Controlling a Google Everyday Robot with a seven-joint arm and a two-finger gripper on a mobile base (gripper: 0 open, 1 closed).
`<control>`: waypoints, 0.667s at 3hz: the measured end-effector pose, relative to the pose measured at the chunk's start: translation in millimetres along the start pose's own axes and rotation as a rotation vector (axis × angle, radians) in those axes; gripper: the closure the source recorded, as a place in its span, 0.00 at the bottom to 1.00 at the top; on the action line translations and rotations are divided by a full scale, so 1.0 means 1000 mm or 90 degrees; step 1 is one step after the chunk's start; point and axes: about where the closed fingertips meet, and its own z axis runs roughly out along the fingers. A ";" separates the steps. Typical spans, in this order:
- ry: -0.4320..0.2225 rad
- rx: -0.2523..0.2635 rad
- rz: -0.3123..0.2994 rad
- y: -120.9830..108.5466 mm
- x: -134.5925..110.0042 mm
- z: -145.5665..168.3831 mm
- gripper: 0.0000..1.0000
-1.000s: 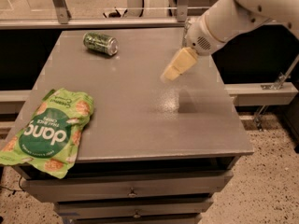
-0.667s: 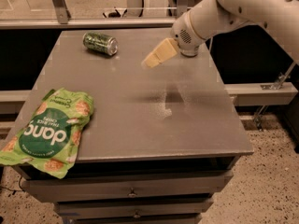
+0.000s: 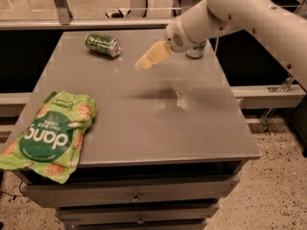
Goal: Pick green can
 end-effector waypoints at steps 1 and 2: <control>-0.051 -0.004 -0.033 -0.011 -0.029 0.047 0.00; -0.098 -0.006 -0.066 -0.025 -0.060 0.093 0.00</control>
Offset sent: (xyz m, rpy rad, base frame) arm 0.1236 0.1261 -0.0138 0.1482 -0.2241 0.1213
